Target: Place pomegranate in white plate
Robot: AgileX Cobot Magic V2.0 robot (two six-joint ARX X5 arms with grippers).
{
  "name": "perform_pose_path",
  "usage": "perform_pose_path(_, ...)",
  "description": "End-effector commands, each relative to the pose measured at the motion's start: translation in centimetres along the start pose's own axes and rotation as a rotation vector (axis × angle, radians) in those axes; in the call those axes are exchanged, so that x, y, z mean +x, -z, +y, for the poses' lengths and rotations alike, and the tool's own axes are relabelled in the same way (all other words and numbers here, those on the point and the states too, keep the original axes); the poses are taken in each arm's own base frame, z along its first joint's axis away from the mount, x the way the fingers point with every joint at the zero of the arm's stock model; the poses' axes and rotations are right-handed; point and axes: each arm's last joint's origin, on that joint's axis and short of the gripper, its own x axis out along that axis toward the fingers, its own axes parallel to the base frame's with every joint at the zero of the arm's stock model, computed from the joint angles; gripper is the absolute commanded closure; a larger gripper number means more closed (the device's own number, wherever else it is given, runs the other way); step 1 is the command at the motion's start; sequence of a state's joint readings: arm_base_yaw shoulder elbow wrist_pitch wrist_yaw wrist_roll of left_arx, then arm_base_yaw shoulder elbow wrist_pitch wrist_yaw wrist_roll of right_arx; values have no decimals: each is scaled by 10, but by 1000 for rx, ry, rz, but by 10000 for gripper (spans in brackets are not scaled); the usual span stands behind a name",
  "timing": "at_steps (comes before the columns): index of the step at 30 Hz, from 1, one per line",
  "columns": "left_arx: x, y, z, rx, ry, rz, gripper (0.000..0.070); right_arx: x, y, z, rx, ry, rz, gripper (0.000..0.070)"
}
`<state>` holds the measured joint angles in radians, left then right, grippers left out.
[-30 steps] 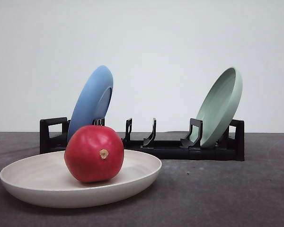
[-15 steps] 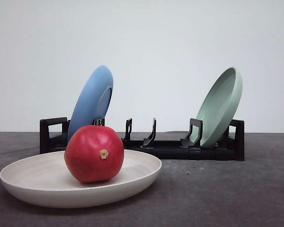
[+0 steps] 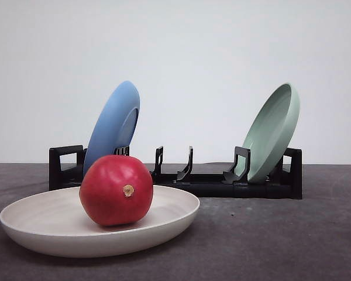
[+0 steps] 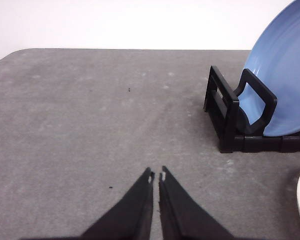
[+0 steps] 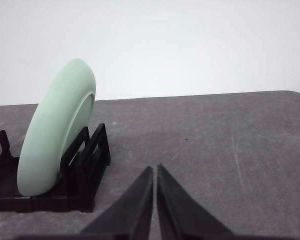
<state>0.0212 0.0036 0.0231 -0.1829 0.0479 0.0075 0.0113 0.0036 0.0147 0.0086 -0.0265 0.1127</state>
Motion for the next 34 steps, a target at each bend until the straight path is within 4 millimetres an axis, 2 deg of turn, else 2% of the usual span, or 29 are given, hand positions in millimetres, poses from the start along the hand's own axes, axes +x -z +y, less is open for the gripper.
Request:
perform_pose_path(1,1,3,0,7,-2,8,700,0,0,0,10,0,-7,694)
perform_pose_path(34,1,3,0,7,-2,8,700,0,0,0,10,0,-7,694)
